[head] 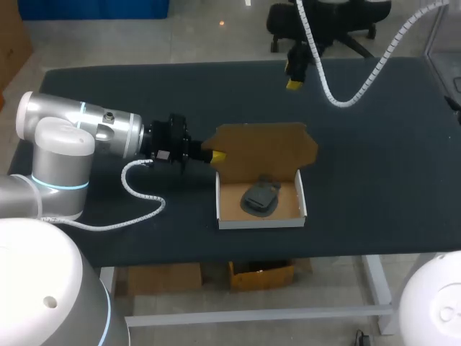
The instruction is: Assemble the packaging by folding the flat box into shape, placing the metal phone stand inside, and closing the box properly
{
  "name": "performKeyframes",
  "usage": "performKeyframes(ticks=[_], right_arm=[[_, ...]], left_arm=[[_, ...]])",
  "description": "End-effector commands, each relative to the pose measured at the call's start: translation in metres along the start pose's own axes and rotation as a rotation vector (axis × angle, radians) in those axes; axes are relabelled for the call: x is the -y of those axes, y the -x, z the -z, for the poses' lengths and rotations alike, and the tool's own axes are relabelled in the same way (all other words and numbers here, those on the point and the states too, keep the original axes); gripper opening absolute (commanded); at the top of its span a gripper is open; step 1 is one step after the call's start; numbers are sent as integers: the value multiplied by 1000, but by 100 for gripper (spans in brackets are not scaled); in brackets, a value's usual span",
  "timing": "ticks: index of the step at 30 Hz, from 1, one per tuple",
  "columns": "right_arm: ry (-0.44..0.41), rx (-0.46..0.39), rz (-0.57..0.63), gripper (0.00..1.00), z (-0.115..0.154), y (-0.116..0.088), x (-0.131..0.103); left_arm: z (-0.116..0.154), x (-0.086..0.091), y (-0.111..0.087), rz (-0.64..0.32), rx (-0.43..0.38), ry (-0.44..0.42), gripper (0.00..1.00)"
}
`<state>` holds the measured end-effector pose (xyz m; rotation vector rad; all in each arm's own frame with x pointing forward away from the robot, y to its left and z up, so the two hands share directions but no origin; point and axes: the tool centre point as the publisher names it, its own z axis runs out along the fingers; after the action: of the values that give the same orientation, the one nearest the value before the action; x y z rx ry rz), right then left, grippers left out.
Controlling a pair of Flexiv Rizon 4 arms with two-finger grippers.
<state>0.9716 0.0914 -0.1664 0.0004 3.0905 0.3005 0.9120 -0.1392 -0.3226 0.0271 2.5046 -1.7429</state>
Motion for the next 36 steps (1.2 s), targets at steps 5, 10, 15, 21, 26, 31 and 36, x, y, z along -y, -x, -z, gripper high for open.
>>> performKeyframes(ticks=[5, 10, 15, 21, 26, 31, 36], right_arm=[[-120, -67, 28, 49, -24, 5, -24], [-139, -77, 37, 52, -38, 2, -34], [-145, -99, 39, 53, -57, -5, -36], [-158, -104, 54, 53, -62, -20, -41], [-165, -95, 62, 54, -63, -25, -44], [-171, -89, 65, 53, -66, -29, -44], [-169, -84, 65, 53, -69, -34, -41]], left_arm=[[0, -1, -1, -2, 2, -3, 0], [0, -1, -1, -2, 2, -3, 0], [0, -1, -1, -2, 2, -3, 0], [0, -1, -1, -2, 2, -3, 0], [0, -1, -1, -2, 2, -3, 0], [0, -1, -1, -2, 2, -3, 0], [0, -1, -1, -2, 2, -3, 0]])
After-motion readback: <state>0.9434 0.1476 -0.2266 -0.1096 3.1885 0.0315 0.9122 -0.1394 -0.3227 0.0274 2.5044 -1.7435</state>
